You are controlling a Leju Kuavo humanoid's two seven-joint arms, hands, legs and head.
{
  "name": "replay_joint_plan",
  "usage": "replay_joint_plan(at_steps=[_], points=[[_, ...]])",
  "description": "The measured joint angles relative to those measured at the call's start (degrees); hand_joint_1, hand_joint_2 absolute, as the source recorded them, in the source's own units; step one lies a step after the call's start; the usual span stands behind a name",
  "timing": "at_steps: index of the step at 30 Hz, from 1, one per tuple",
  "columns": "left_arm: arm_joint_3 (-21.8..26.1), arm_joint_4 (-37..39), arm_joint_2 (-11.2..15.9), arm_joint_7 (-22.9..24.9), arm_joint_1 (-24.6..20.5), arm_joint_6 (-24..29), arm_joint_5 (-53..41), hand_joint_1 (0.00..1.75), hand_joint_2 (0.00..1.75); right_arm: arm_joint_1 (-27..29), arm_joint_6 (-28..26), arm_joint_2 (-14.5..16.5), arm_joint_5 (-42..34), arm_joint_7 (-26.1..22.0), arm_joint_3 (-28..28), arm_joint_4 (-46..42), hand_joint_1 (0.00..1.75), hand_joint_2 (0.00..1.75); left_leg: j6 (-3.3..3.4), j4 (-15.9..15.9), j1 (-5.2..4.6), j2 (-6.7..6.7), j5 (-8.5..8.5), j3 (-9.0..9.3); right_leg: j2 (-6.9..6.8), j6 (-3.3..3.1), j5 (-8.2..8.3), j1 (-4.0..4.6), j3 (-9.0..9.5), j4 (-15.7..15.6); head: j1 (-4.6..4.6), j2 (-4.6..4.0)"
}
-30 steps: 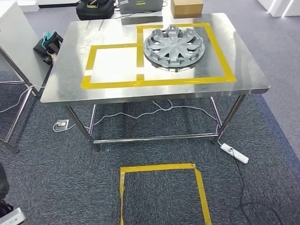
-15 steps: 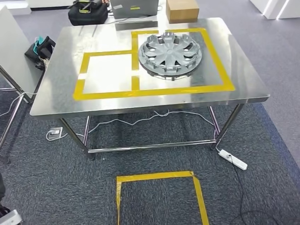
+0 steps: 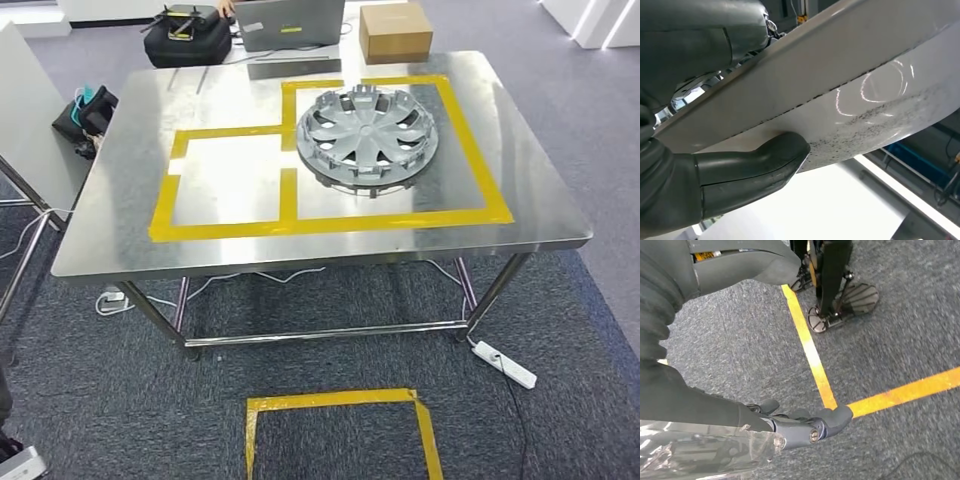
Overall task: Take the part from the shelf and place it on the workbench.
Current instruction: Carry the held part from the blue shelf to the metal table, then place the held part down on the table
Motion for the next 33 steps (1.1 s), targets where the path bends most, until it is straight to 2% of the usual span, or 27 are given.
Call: replay_joint_plan(at_steps=[2, 3, 6, 7, 8, 9, 11, 12, 13, 16, 17, 18, 21, 22, 23, 24, 26, 28, 30, 33], points=[[-0.04, 0.00, 0.04, 0.00, -0.05, 0.00, -0.02, 1.75, 1.75, -0.09, 0.01, 0.03, 0.00, -0.03, 0.00, 0.00, 0.00, 1.75, -0.58, 1.51, 0.10, 0.11, -0.63, -0.22, 0.15, -0.82, -0.06, -0.16, 1.03, -0.14, -0.07, 0.00], [-0.05, 0.00, 0.08, 0.00, -0.12, 0.00, -0.03, 1.75, 1.75, -0.14, 0.01, 0.03, -0.01, -0.03, 0.00, 0.00, 0.00, 1.75, -0.86, 3.57, 0.19, 0.18, -1.43, -1.25, 0.22, -1.11, -0.19, -0.25, 1.65, -0.17, -0.15, 0.00], [-0.08, 0.01, 0.10, 0.01, -0.20, 0.00, -0.05, 1.75, 1.75, -0.14, -0.01, -0.02, -0.07, 0.02, -0.01, 0.00, 0.00, 1.75, -1.52, 13.29, 0.46, 0.29, -5.04, -7.64, 0.27, -1.38, -1.34, -0.22, 2.84, -0.19, -0.33, 0.00], [-0.09, 0.02, 0.10, 0.05, -0.19, 0.00, -0.05, 1.75, 1.75, -0.10, 0.00, -0.02, -0.09, 0.08, -0.01, 0.00, 0.00, 1.75, -1.54, 15.02, 0.48, 0.30, -5.62, -9.34, 0.31, -1.35, -1.83, -0.20, 3.35, -0.19, -0.34, 0.00], [-0.09, 0.02, 0.10, 0.09, -0.19, 0.00, -0.06, 1.75, 1.75, -0.06, 0.01, -0.01, -0.10, 0.14, -0.02, 0.00, 0.00, 1.75, -1.42, 14.81, 0.46, 0.31, -5.06, -10.11, 0.38, -1.31, -2.37, -0.18, 4.00, -0.20, -0.36, 0.00], [-0.10, 0.02, 0.10, 0.14, -0.19, 0.01, -0.07, 1.75, 1.75, -0.06, 0.02, -0.01, -0.10, 0.19, -0.01, 0.00, 0.00, 1.75, -1.15, 12.86, 0.39, 0.31, -3.37, -9.99, 0.45, -1.25, -2.94, -0.16, 4.74, -0.22, -0.35, 0.00], [-0.11, 0.02, 0.11, 0.18, -0.20, 0.01, -0.10, 1.75, 1.75, -0.07, 0.02, 0.03, -0.10, 0.22, -0.01, 0.01, 0.00, 1.75, -0.34, 6.31, 0.08, 0.40, 2.08, -8.52, 0.54, -0.90, -4.14, -0.12, 6.11, -0.27, -0.37, 0.00], [-0.13, 0.03, 0.11, 0.19, -0.22, 0.00, -0.13, 1.75, 1.75, -0.09, 0.03, 0.05, -0.11, 0.23, -0.01, 0.02, 0.00, 1.75, -0.02, 3.66, -0.10, 0.49, 3.76, -7.86, 0.59, -0.60, -4.67, -0.05, 6.51, -0.37, -0.42, 0.00], [-0.17, 0.03, 0.12, 0.23, -0.21, -0.01, -0.16, 1.75, 1.75, -0.13, 0.03, 0.07, -0.10, 0.26, -0.01, 0.02, 0.00, 1.75, 0.23, 2.00, -0.24, 0.57, 4.79, -7.44, 0.59, -0.27, -5.13, 0.01, 6.74, -0.60, -0.43, 0.00], [-0.60, 0.04, 0.13, 0.56, -0.20, -0.01, -0.20, 1.75, 1.75, -0.24, 0.01, 0.06, -0.05, 0.37, -0.02, 0.02, 0.00, 1.75, 0.88, 0.82, -0.11, 0.43, 4.43, -6.34, 0.51, 0.82, -5.22, 0.19, 7.60, -0.20, -0.43, 0.00], [-0.82, 0.04, 0.13, 0.68, -0.22, 0.00, -0.19, 1.75, 1.75, -0.31, 0.00, 0.05, -0.04, 0.39, -0.02, 0.02, 0.00, 1.75, 1.20, 0.62, 0.03, 0.38, 4.12, -5.76, 0.49, 1.14, -5.27, 0.22, 7.38, 1.05, -0.37, -0.01], [-1.06, 0.05, 0.15, 0.77, -0.23, 0.00, -0.17, 1.75, 1.75, -0.43, 0.02, 0.05, -0.01, 0.41, -0.01, 0.02, 0.00, 1.75, 1.50, 0.53, 0.15, 0.39, 3.75, -5.17, 0.48, 1.39, -5.89, 0.22, 6.32, 3.10, -0.25, -0.01], [-1.73, 0.08, 0.22, 0.84, -0.24, 0.01, -0.19, 1.75, 1.75, -0.58, 0.08, 0.09, 0.01, 0.48, 0.01, 0.02, 0.00, 1.75, 1.98, 0.47, 0.16, 0.40, 2.37, -3.78, 0.46, 1.86, -9.83, 0.16, -0.20, 12.84, -0.02, 0.00], [-1.86, 0.09, 0.23, 0.85, -0.23, 0.01, -0.19, 1.75, 1.75, -0.49, 0.07, 0.09, 0.01, 0.50, 0.01, 0.02, 0.00, 1.75, 2.00, 0.47, 0.14, 0.35, 1.84, -3.17, 0.46, 1.95, -10.63, 0.17, -2.03, 14.68, -0.01, 0.00], [-1.94, 0.10, 0.25, 0.85, -0.22, 0.01, -0.19, 1.75, 1.75, -0.37, 0.05, 0.09, 0.01, 0.51, -0.01, 0.02, 0.00, 1.75, 1.99, 0.47, 0.14, 0.30, 1.26, -2.41, 0.46, 1.96, -10.33, 0.18, -3.03, 14.70, 0.05, 0.00], [-1.98, 0.12, 0.26, 0.85, -0.22, 0.01, -0.19, 1.75, 1.75, -0.28, 0.04, 0.09, 0.01, 0.51, -0.01, 0.02, 0.00, 1.75, 1.93, 0.47, 0.14, 0.25, 0.62, -1.49, 0.46, 1.91, -8.77, 0.20, -3.19, 12.86, 0.06, 0.00], [-2.11, 0.14, 0.28, 0.85, -0.23, 0.01, -0.19, 1.75, 1.75, -0.15, 0.04, 0.08, 0.00, 0.52, -0.01, 0.02, 0.00, 1.75, 1.65, 0.47, 0.13, 0.23, -0.69, 0.24, 0.45, 1.61, -3.11, 0.23, -1.83, 6.06, 0.07, 0.00], [-2.28, 0.16, 0.31, 0.88, -0.26, -0.01, -0.19, 1.75, 1.75, -0.12, 0.07, 0.09, 0.01, 0.53, 0.01, 0.03, 0.00, 1.75, 1.15, 0.48, 0.03, 0.23, -1.62, 1.15, 0.42, 0.99, -0.06, 0.38, -0.70, 1.60, 0.01, 0.00], [-2.47, 0.20, 0.38, 1.02, -0.27, -0.01, -0.34, 1.75, 1.75, -0.08, 0.09, 0.11, 0.05, 0.55, 0.01, 0.04, 0.00, 1.75, 0.81, 0.42, -0.07, 0.23, -1.92, 1.47, 0.44, 0.46, 0.08, 0.47, -0.41, 0.83, -0.07, 0.00], [-3.12, 0.26, 0.50, 1.29, -0.24, 0.01, -1.02, 1.75, 1.75, -0.07, 0.08, 0.11, 0.20, 0.54, 0.01, 0.04, 0.00, 1.75, 1.14, 0.15, -0.17, 0.25, -1.82, 1.66, 0.71, 0.57, 0.71, 0.31, -0.05, 0.65, -0.17, 0.00]])
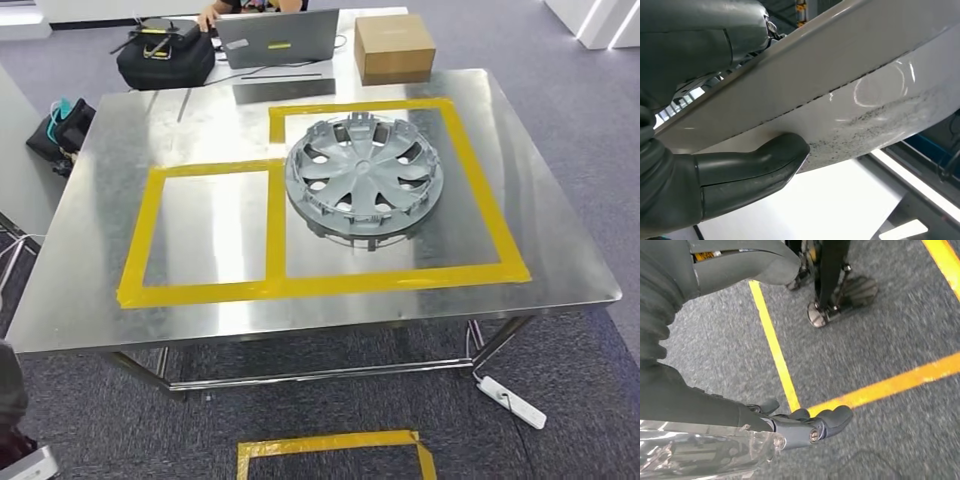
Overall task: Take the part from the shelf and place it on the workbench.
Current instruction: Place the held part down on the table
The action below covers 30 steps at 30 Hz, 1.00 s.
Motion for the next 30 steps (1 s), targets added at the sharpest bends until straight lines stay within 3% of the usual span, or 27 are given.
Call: replay_joint_plan(at_steps=[5, 11, 16, 23, 30], points=[[-1.50, 0.02, 0.43, 0.69, 0.01, -0.04, -1.47, 1.75, 1.75, 0.04, -0.13, 0.01, 0.38, 0.01, 0.03, -0.01, 0.00, 1.75, -0.03, -1.44, -0.03, 0.02, -0.15, 0.86, 0.23, -0.44, -0.60, 0.00, 0.27, -0.38, -0.03, 0.00], [-4.41, 0.90, 2.14, 4.50, -2.07, -1.51, -2.97, 1.75, 1.75, 0.00, 0.01, 0.13, 1.05, 0.00, 0.24, -0.01, 0.00, 1.75, -0.68, -2.15, -0.03, 0.01, -0.24, 1.24, 0.11, -0.63, -0.67, 0.03, 0.60, -0.55, -0.01, 0.00], [-7.14, 3.84, 3.76, 8.41, -6.54, -5.86, -4.47, 1.75, 1.75, -0.02, 0.26, 0.13, 1.66, -0.24, 0.51, -0.01, 0.00, 1.75, -0.84, -2.16, -0.08, 0.01, -0.13, 1.52, 0.09, -0.69, -0.47, 0.02, 1.09, -0.83, 0.01, 0.00], [-12.77, 12.13, 6.02, 15.26, -16.29, -16.55, -7.85, 1.75, 1.75, -0.11, 0.67, 0.13, 2.69, -0.31, 1.09, 0.01, 0.00, 1.75, -0.84, -2.16, -0.12, 0.02, 0.06, 1.59, 0.14, -0.53, -0.03, -0.01, 1.35, -1.21, 0.01, 0.00], [-15.03, 16.04, 6.87, 16.62, -19.55, -19.67, -8.09, 1.75, 1.75, 0.03, 0.85, 0.13, 2.86, -0.37, 1.36, 0.01, 0.00, 1.75, -0.80, -2.15, -0.14, 0.03, 0.09, 1.67, 0.14, -0.47, 0.02, -0.02, 1.37, -1.36, 0.01, 0.00]])
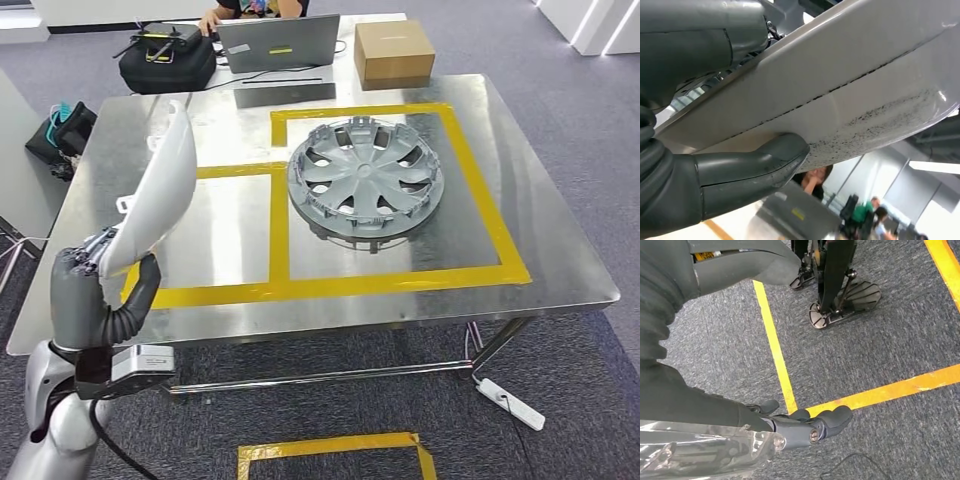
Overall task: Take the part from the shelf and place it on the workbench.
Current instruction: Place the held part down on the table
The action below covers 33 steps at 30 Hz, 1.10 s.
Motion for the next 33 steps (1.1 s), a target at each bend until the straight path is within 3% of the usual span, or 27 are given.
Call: replay_joint_plan(at_steps=[6, 10, 22, 33], points=[[-3.67, 9.15, 0.38, 6.05, -8.17, -12.08, 0.92, 1.75, 1.75, -0.34, 0.73, -0.02, 1.03, -0.56, 0.52, -0.01, 0.00, 1.75, 0.07, 0.00, -0.03, -0.04, 0.05, -0.01, -0.05, 0.07, 0.08, -0.04, 0.05, -0.05, 0.00, 0.00], [-5.02, 18.53, -1.08, 10.83, -14.17, -15.59, 1.37, 1.75, 1.75, -0.37, 0.85, -0.02, 1.87, -0.62, 1.06, 0.00, 0.00, 1.75, 0.15, 0.00, -0.06, -0.03, 0.12, -0.01, -0.02, 0.15, 0.18, -0.06, 0.05, -0.10, 0.00, 0.00], [-11.64, 48.53, -4.32, 25.53, -29.33, -14.21, -20.77, 1.75, 1.75, -0.98, 1.95, -0.09, 4.87, 0.55, 3.75, 0.00, 0.00, 1.75, 0.17, 0.02, -0.06, 0.00, 0.16, -0.04, 0.02, 0.18, 0.24, -0.06, 0.04, -0.14, 0.00, 0.00], [-13.17, 63.29, -5.11, 32.71, -32.58, -9.45, -34.13, 1.75, 1.75, -1.00, 1.95, -0.13, 5.27, 1.42, 4.80, 0.06, 0.00, 1.75, 0.18, 0.01, -0.06, 0.00, 0.16, -0.07, 0.01, 0.18, 0.24, -0.06, 0.04, -0.16, 0.00, 0.00]])
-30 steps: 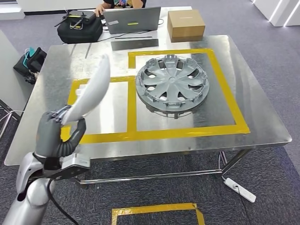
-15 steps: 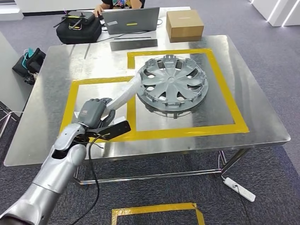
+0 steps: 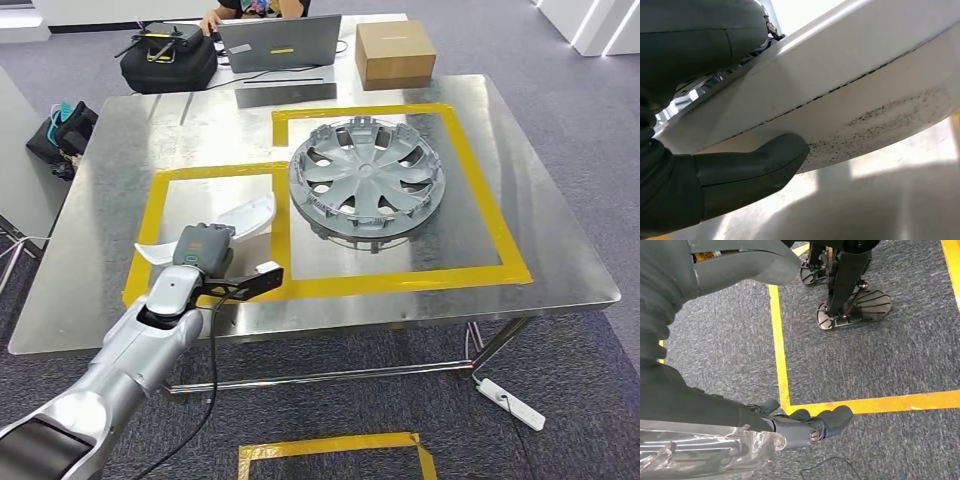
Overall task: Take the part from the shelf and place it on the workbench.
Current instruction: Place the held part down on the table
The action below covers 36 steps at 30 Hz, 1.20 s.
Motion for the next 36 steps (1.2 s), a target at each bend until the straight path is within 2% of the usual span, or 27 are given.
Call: replay_joint_plan(at_steps=[13, 17, 20, 24, 29, 33, 36], points=[[1.07, 4.44, 0.22, 1.72, -0.11, 0.92, -1.80, 1.75, 1.75, 0.04, 0.02, 0.00, 0.08, 0.17, 0.42, 0.06, 0.00, 1.75, 0.00, 0.00, 0.00, -0.01, 0.00, -0.02, -0.01, 0.00, 0.00, 0.00, 0.00, -0.01, 0.01, 0.00], [1.84, 4.93, 0.24, 1.54, -0.09, 1.12, -1.80, 0.00, 1.75, 0.04, 0.02, 0.00, 0.08, 0.28, 0.50, 0.08, 0.00, 0.00, 0.00, 0.00, 0.00, -0.01, 0.00, -0.02, -0.01, 0.00, 0.00, 0.00, 0.00, -0.01, 0.01, 0.00], [2.40, 5.13, 0.24, 1.10, -0.04, 1.60, -1.79, 0.00, 1.75, 0.05, 0.02, 0.00, 0.08, 0.31, 0.51, 0.09, 0.00, 0.00, 0.00, 0.00, 0.00, 0.00, 0.00, -0.02, -0.01, 0.00, 0.00, 0.00, 0.00, -0.01, 0.01, 0.00], [3.27, 5.15, 0.22, 0.49, 0.22, 4.75, -1.78, 0.00, 0.00, 0.06, 0.01, 0.00, 0.07, 0.29, 0.51, 0.09, 0.00, 0.00, 0.00, 0.00, 0.00, -0.01, 0.00, -0.02, -0.01, 0.00, 0.00, 0.00, 0.00, -0.01, 0.00, 0.00], [4.32, 5.14, 0.19, -0.16, 0.87, 8.97, -1.65, 0.00, 0.00, 0.07, -0.02, 0.00, 0.03, 0.28, 0.51, 0.19, 0.00, 0.00, 0.00, 0.00, 0.00, 0.00, 0.00, -0.02, -0.01, 0.00, 0.00, 0.00, 0.00, -0.01, 0.00, 0.00], [6.14, 4.28, -0.05, -4.13, 2.06, 15.09, 0.09, 0.00, 0.00, 0.11, -0.22, 0.00, -0.09, 0.28, 0.51, 0.32, 0.00, 0.00, 0.00, 0.00, 0.00, 0.00, 0.00, -0.02, -0.01, 0.00, 0.00, 0.00, 0.00, -0.01, 0.00, 0.00], [7.13, 3.37, -0.29, -6.25, 3.04, 17.26, 1.00, 0.00, 0.00, 0.14, -0.33, 0.00, -0.21, 0.26, 0.51, 0.38, 0.00, 0.00, 0.00, 0.00, 0.00, 0.00, 0.00, -0.02, -0.01, 0.00, 0.00, 0.00, 0.00, -0.01, 0.00, 0.00]])
